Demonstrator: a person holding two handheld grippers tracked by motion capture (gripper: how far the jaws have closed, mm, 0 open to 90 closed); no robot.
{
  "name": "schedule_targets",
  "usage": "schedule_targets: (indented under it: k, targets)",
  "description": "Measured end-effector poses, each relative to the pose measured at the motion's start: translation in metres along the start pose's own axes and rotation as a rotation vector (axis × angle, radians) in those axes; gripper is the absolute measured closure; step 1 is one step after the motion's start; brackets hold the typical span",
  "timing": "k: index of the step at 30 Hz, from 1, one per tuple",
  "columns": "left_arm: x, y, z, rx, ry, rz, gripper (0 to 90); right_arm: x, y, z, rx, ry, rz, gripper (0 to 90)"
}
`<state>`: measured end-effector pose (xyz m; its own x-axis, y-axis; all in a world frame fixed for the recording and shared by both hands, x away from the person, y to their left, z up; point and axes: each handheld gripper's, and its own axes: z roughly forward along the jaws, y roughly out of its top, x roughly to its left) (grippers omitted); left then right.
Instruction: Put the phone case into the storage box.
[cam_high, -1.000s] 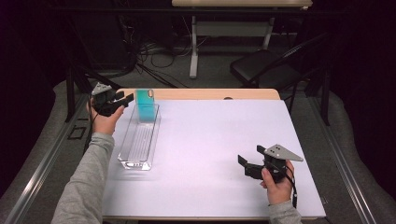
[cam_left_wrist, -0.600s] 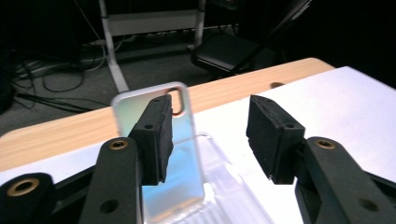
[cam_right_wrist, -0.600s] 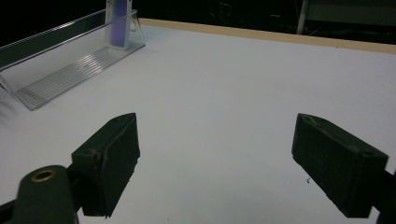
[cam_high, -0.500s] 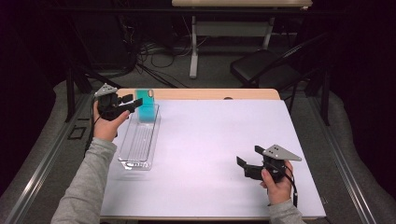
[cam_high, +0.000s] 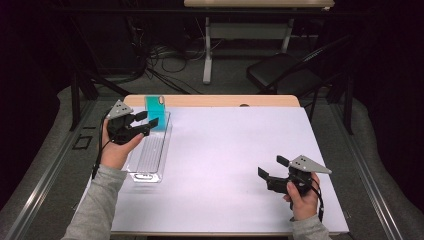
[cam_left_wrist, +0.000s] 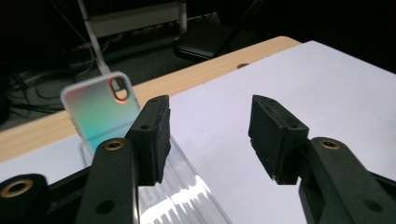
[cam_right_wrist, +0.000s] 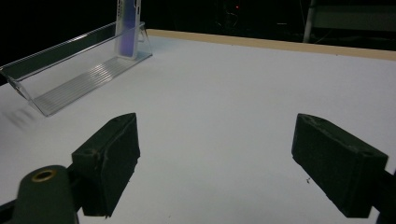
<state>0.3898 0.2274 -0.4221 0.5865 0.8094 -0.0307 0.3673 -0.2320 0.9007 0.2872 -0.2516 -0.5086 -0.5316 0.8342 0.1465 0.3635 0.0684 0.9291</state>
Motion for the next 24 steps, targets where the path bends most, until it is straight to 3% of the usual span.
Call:
schedule_targets:
  k: [2,5,10,14,24]
  targets:
    - [-0.004,-0.003,-0.002,0.0,-0.009,-0.012,48.9,0.0,0.0,0.0,-0.003,0.001,0.003,14.7]
    - [-0.011,-0.007,-0.005,-0.014,-0.024,0.002,48.3,0.001,0.0,-0.001,-0.001,-0.001,-0.003,14.7]
    - [-0.02,-0.011,-0.012,-0.015,-0.044,0.013,42.8,0.002,-0.001,-0.002,-0.003,-0.007,-0.012,14.7]
    - [-0.027,-0.013,-0.019,-0.047,-0.069,0.026,36.9,0.002,-0.002,-0.003,0.001,-0.009,-0.01,14.7]
    - [-0.035,-0.019,-0.03,-0.067,-0.128,-0.012,31.3,0.004,-0.002,-0.004,-0.002,-0.013,-0.016,14.7]
